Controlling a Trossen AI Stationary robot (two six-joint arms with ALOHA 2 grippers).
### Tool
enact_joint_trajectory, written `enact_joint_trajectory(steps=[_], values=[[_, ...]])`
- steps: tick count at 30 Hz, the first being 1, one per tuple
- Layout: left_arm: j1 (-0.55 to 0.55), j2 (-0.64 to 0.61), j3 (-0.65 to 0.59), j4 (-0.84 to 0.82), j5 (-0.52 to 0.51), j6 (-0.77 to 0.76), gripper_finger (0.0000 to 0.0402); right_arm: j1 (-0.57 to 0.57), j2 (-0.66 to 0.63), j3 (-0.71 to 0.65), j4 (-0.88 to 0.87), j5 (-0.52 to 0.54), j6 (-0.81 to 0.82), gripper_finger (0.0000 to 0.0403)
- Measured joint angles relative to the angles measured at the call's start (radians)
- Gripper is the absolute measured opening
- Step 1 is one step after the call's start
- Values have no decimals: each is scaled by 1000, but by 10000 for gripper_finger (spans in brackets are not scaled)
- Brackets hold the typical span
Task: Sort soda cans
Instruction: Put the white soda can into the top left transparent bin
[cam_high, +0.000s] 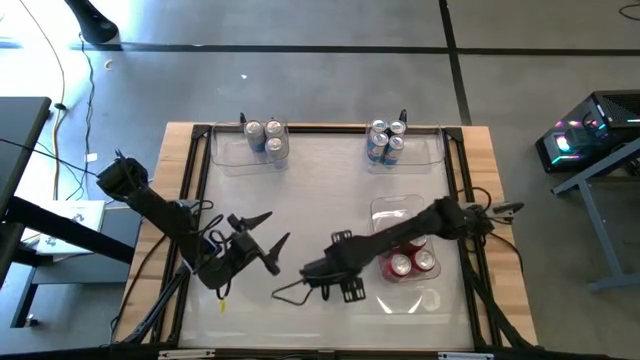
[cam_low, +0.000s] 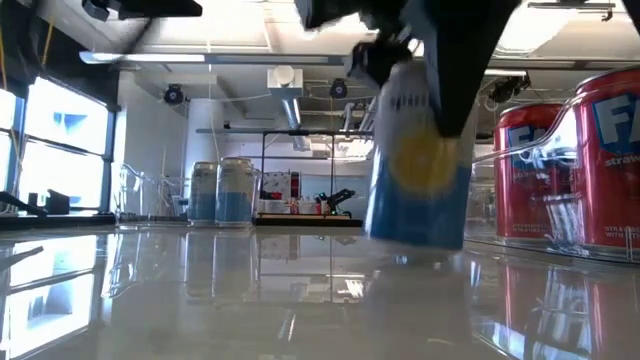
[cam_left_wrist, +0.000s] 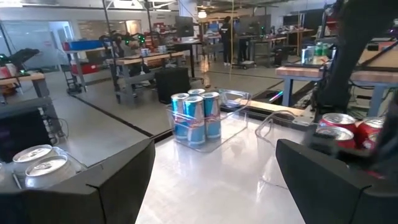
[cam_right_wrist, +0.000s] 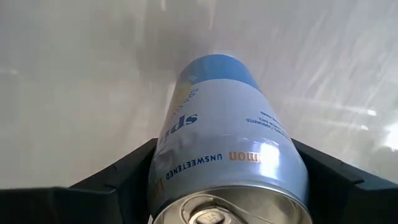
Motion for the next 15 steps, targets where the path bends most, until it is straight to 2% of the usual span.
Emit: enact_joint_trajectory(steps=[7,12,15], values=[[-8,0,0,1,-2,-28,328,-42,23,17,-18,15,-25,289],[-8,0,0,1,-1,-35,328,-66,15,16,24,25,0,352],[-8,0,0,1,-1,-47,328,-76,13,22,22,29,-18,374]])
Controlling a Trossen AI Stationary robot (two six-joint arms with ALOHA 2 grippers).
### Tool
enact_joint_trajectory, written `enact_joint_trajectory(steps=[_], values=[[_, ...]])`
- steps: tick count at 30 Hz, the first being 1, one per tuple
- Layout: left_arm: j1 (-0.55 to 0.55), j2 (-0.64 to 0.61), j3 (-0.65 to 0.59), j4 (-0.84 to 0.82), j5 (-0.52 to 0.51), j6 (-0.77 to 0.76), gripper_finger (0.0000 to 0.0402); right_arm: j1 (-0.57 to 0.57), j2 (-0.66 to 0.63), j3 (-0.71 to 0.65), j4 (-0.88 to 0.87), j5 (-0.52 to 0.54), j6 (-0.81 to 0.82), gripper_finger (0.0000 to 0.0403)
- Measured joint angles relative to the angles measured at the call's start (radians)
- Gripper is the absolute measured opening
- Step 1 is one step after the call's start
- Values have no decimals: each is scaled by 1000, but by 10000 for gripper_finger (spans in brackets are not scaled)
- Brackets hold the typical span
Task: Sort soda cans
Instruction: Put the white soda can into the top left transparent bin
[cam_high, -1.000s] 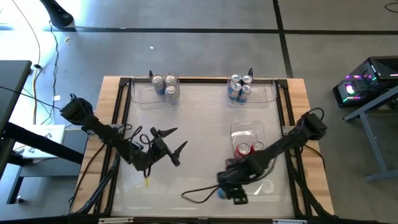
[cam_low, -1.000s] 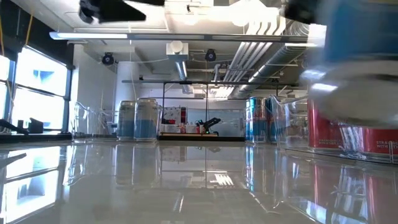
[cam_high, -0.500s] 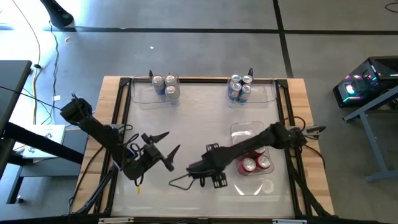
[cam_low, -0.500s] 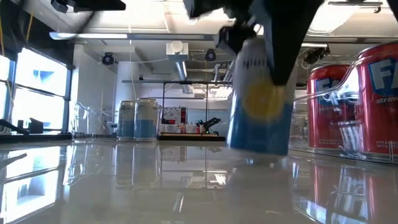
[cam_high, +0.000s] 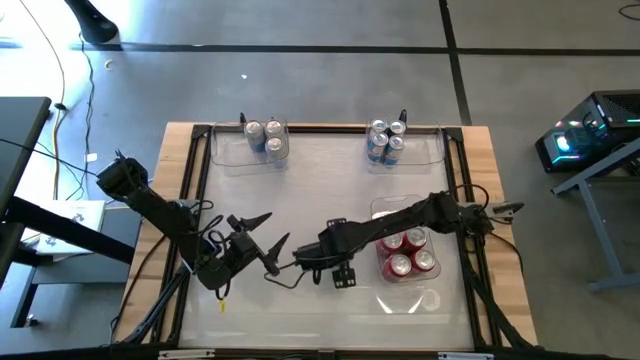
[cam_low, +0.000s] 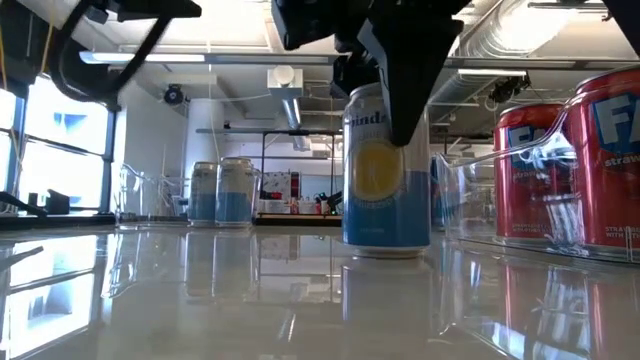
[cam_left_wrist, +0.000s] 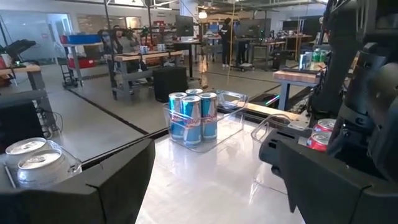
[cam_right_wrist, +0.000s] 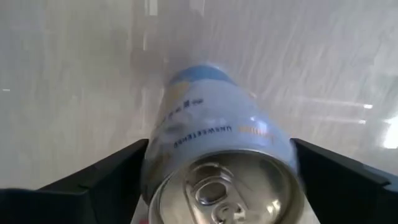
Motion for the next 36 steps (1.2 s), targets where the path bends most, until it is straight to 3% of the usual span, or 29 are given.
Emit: enact_joint_trajectory(steps=[13,15,19,25,29,36], values=[[-48,0,0,-15,4,-12,328,5,-97,0,12,3,-103,384],[-55,0,0,-27,46,-13,328,10,-124,0,-2,10,-112,384],[-50,38,0,-72,248,-77,328,23,-171,-25,-13,52,-116,385],[-26,196,15,-78,397,-177,326,46,-306,-259,51,82,-114,385],[25,275,65,-71,531,-104,325,69,-501,-480,167,146,-20,385],[184,275,185,-93,823,94,325,175,-863,-825,489,256,246,385]])
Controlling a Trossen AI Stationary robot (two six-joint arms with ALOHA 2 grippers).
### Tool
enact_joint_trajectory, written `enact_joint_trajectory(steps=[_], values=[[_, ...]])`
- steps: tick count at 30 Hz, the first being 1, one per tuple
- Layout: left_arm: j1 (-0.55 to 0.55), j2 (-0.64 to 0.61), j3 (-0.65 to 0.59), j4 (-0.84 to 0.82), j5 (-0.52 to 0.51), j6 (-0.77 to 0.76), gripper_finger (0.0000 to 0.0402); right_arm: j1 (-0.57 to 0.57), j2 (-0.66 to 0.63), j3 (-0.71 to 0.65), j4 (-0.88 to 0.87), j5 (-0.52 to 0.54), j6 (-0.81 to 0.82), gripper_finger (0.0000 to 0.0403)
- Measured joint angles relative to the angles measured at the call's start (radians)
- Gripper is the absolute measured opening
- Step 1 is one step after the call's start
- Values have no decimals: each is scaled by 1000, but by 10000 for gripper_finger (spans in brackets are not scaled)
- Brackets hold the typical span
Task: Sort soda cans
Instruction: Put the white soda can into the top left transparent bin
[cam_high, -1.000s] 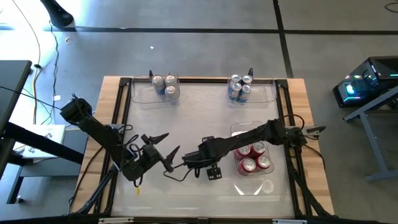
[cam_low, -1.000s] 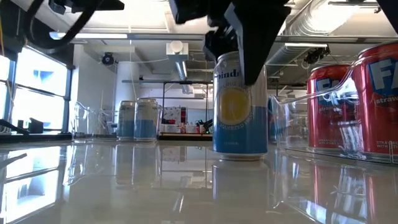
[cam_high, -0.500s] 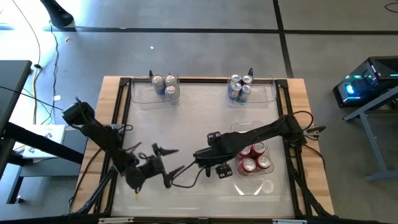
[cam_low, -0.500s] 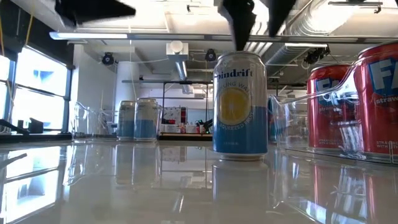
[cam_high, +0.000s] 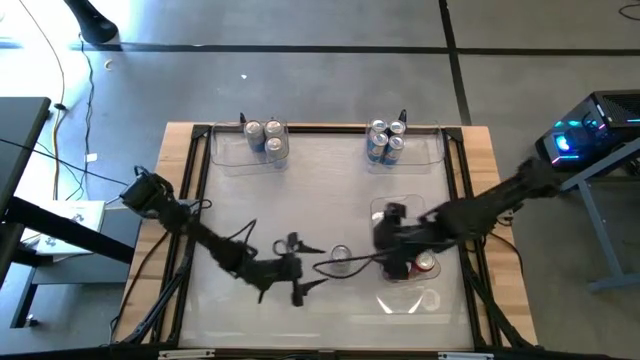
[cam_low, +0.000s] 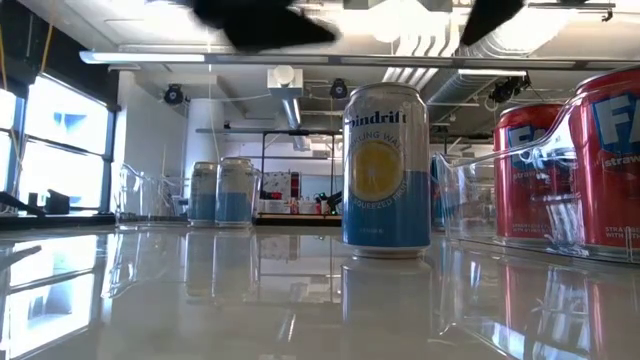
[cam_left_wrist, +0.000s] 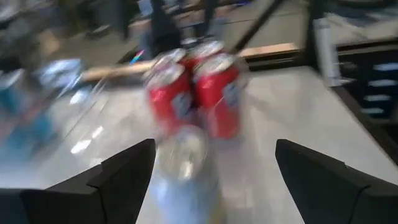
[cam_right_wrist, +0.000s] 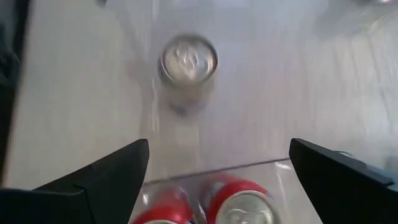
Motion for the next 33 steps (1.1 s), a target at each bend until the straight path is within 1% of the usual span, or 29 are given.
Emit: enact_joint_trajectory(steps=[2,3,6,8,10,12,14,16,18,20,26,33], values=[[45,-1,58,-43,134,94,325,48,-70,-80,84,75,60,385],[70,-1,93,-95,202,125,326,73,-101,-119,123,113,84,385],[153,3,234,-374,401,147,331,148,-166,-223,247,228,135,385],[209,12,324,-554,494,165,335,191,-186,-281,318,282,164,385],[253,20,388,-673,568,208,338,224,-192,-323,370,320,191,385],[284,23,419,-736,620,267,339,250,-192,-351,401,343,222,385],[305,23,426,-747,658,331,340,268,-192,-377,430,366,250,385],[326,24,424,-770,722,388,340,284,-192,-390,441,390,278,385],[345,39,424,-766,777,402,340,297,-192,-393,441,409,299,385],[358,58,424,-768,811,403,340,308,-192,-393,447,421,308,385],[369,134,424,-722,810,444,340,324,-192,-393,465,451,307,385],[369,150,423,-707,790,395,340,328,-192,-393,467,451,306,385]])
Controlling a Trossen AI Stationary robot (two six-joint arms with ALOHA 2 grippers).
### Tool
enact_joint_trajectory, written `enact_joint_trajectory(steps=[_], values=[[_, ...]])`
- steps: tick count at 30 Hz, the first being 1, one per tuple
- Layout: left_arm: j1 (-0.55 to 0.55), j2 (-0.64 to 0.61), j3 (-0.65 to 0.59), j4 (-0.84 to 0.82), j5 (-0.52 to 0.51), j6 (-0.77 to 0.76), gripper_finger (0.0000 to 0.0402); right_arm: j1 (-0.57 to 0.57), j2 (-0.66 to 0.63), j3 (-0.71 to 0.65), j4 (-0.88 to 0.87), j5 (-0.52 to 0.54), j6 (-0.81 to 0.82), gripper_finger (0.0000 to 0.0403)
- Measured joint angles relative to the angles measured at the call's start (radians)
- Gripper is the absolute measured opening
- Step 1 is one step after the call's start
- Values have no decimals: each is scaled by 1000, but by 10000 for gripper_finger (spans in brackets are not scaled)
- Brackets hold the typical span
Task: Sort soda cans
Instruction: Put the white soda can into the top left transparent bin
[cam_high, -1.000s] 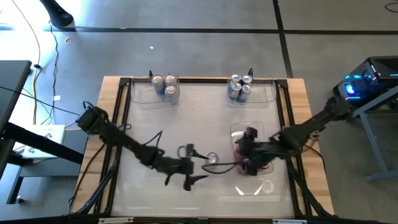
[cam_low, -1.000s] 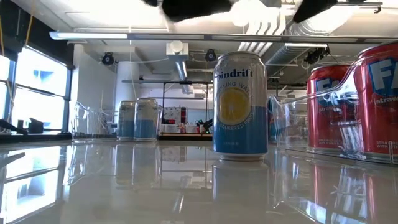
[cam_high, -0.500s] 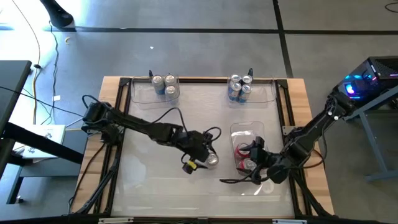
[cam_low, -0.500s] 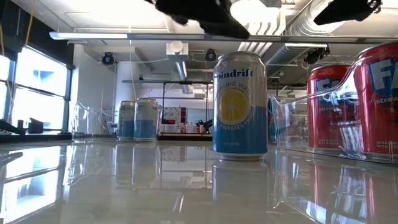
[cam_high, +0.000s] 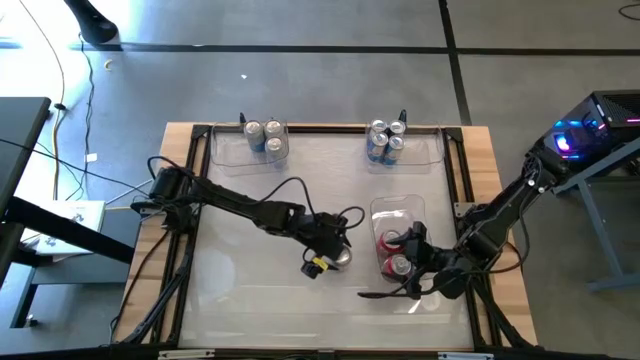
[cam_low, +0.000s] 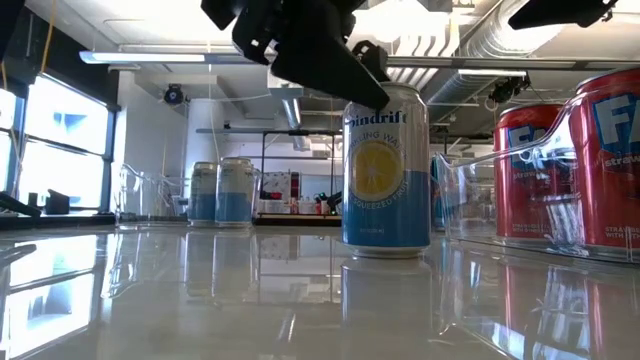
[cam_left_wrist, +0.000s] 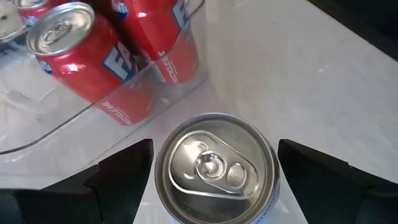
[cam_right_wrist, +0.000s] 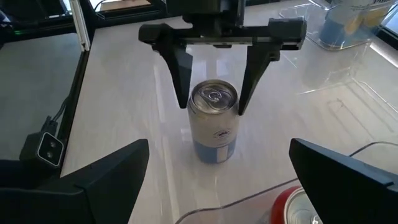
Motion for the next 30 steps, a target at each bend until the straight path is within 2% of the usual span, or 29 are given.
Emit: enact_joint_trajectory(steps=[12,15,20,23,27,30], values=[[-2,31,4,16,-12,-220,301,1,0,0,0,0,0,385],[-13,28,4,20,-68,-284,289,6,0,0,-2,0,0,385],[-44,-24,-4,-33,-253,-421,279,15,0,0,-2,0,0,385],[-58,-90,-6,-98,-437,-518,277,15,0,0,-2,0,0,385],[-49,-217,0,-300,-729,-687,277,15,0,0,-2,5,-7,385],[-26,-315,-3,-478,-882,-821,276,15,0,0,-2,13,-12,385]])
